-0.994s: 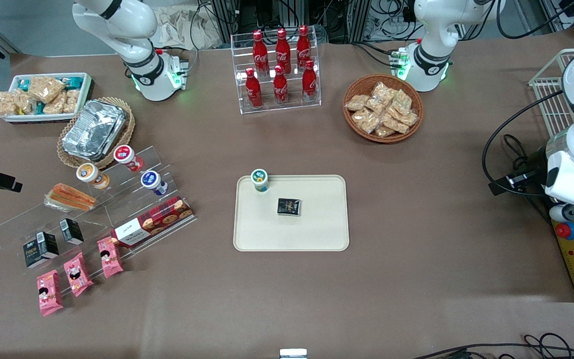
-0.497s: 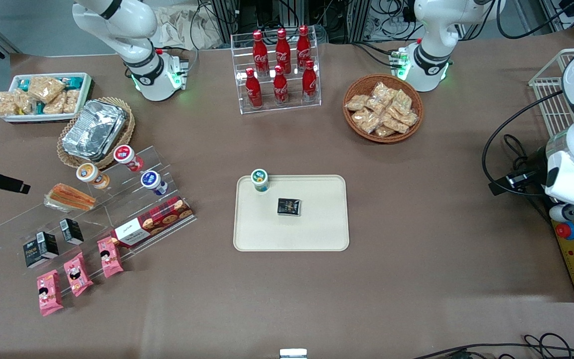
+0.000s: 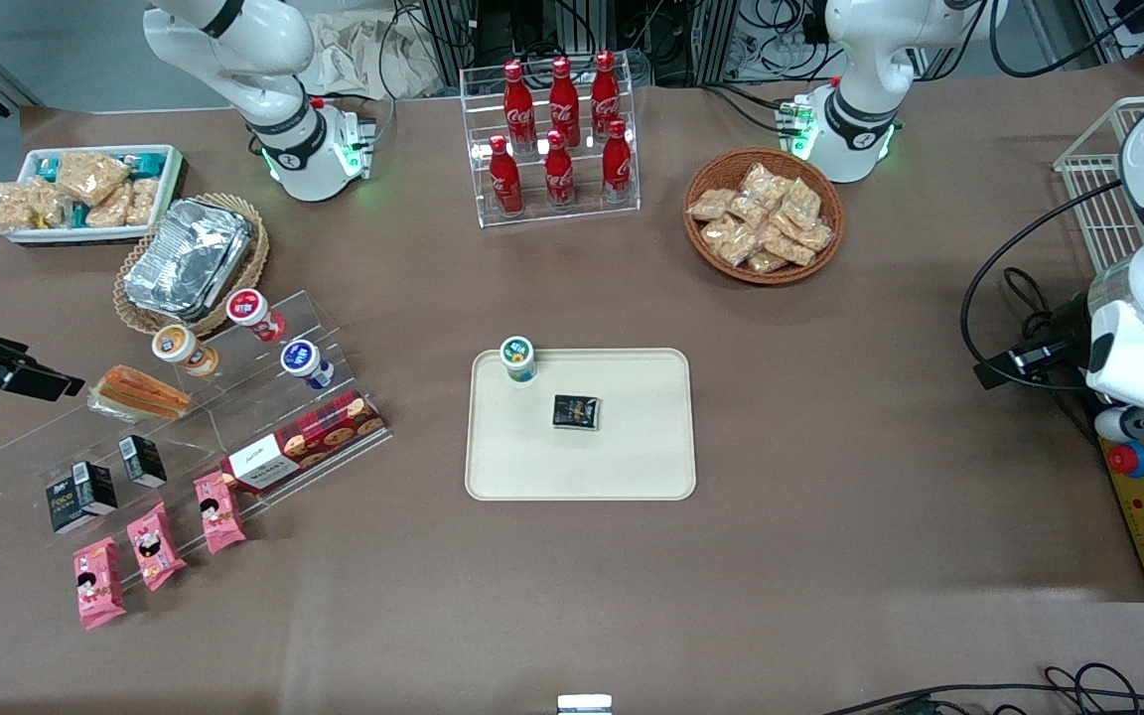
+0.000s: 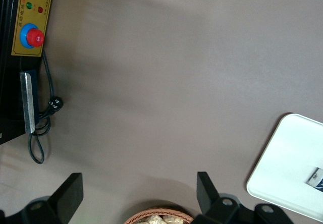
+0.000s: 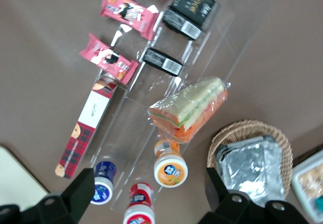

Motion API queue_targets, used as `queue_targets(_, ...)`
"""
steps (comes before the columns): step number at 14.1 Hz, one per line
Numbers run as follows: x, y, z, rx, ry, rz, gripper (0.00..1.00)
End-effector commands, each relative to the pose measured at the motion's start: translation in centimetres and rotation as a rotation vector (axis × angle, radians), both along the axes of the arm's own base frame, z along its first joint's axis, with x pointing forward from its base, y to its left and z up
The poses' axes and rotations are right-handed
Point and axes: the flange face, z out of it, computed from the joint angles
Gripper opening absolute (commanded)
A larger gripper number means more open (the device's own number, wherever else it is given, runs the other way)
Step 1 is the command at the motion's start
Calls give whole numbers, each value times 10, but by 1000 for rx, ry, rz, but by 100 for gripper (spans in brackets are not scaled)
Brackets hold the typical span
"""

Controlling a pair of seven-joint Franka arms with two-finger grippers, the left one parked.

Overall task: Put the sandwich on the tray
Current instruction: 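Lower the open right gripper around the wrapped triangular sandwich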

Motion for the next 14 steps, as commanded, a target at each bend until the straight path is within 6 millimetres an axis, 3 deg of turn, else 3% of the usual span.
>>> queue_targets(1, -6, -4, 0, -13, 16, -174, 97)
queue_targets(5, -7, -18, -26, -58, 35, -325, 97)
queue_targets(9, -18, -41, -80, -36, 41, -409, 97)
queue_targets(12, -23, -60, -96, 23, 27, -477, 97)
queue_targets(14, -26, -59, -115, 40, 16, -515, 97)
